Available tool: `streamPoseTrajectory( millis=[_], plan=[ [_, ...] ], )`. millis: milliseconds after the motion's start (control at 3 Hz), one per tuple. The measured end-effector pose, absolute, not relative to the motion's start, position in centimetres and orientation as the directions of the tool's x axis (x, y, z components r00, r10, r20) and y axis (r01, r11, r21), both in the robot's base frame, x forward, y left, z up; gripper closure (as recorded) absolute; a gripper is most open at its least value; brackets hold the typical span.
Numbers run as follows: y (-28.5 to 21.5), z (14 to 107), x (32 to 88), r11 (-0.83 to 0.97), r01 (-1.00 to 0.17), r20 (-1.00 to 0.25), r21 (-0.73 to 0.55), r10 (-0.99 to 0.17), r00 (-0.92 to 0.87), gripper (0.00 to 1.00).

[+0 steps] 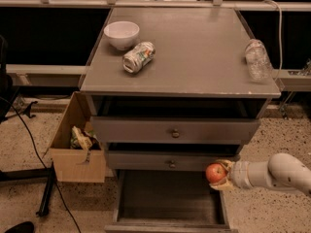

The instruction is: Place apple into bottom drawer

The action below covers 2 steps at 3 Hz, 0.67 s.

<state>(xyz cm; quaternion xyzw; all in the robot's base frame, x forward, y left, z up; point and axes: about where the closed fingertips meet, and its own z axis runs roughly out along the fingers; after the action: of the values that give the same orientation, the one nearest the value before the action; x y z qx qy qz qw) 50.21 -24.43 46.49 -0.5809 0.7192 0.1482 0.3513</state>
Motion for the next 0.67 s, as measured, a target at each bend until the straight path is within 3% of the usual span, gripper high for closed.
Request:
streamPoseTrajectory(
  millis=[667],
  plan=[
    [-24.64, 42.11, 50.95, 0.276, -0.945, -0.656, -0.177, -0.749, -0.096, 1.00]
  ],
)
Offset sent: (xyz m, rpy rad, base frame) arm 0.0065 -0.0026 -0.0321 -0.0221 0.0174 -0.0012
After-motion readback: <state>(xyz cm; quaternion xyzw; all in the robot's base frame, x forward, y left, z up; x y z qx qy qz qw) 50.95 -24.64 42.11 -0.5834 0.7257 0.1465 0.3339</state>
